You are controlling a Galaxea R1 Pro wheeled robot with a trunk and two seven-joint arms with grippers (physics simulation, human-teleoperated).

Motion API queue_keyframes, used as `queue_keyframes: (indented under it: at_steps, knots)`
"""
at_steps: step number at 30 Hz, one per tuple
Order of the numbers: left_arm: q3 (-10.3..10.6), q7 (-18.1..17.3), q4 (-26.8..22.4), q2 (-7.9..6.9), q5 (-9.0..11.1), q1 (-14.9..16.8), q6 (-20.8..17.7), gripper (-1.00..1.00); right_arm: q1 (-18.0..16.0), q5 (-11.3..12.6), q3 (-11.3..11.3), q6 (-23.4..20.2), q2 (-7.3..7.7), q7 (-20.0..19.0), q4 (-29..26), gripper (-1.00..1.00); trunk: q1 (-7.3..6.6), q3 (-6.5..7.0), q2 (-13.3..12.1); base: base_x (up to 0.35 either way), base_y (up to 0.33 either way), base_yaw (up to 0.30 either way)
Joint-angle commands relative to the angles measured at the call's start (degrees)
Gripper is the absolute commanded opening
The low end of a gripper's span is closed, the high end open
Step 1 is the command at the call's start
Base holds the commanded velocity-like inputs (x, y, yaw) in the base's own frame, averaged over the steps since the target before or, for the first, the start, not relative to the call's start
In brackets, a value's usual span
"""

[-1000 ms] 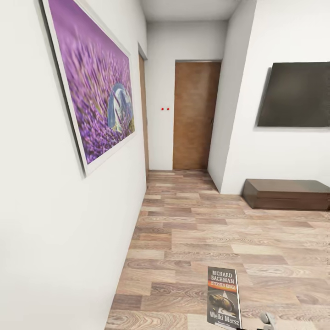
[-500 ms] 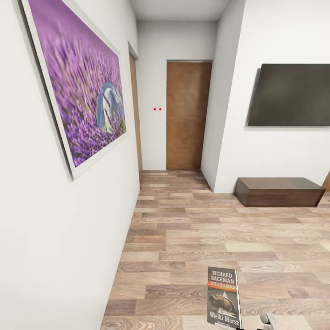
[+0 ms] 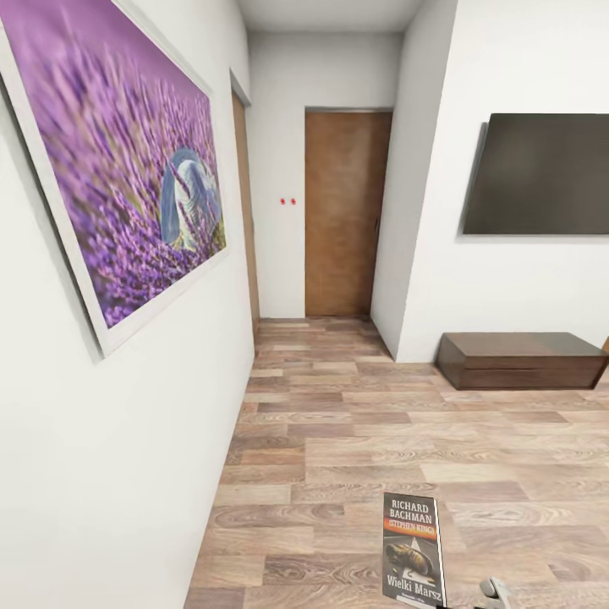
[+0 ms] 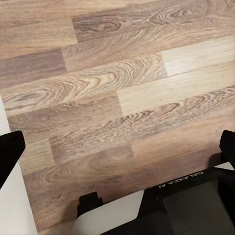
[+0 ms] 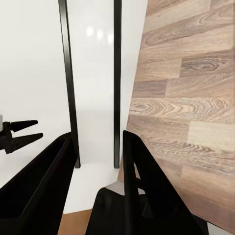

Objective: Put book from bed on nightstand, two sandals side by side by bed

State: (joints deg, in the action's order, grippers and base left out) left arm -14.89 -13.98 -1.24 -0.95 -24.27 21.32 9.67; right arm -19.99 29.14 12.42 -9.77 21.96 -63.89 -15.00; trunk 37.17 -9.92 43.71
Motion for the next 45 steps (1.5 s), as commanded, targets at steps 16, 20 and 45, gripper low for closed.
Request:
queue_keyframes:
  at_steps: [16,20,45]
  knots:
    - [-0.49,-0.17,0.05,-0.02,-0.52,0.04,0.18,1.00,-0.05,0.65,0.28,-0.60,0.03,-0.10,-0.06,-1.00,0.03,-0.09,0.07,0.021,0.000,-0.064]
    - [-0.49,-0.17,0.04,-0.02,-0.52,0.04,0.18,1.00,-0.05,0.65,0.30,-0.60,0.04,-0.10,-0.04,-1.00,0.03,-0.09,0.07,0.000,0.000,-0.180]
    - [-0.49,-0.17,0.09,-0.02,-0.52,0.04,0.19,1.00,-0.05,0.65,0.24,-0.60,0.05,-0.10,-0.03,-1.00,0.03,-1.63,0.07,0.000,0.000,-0.009]
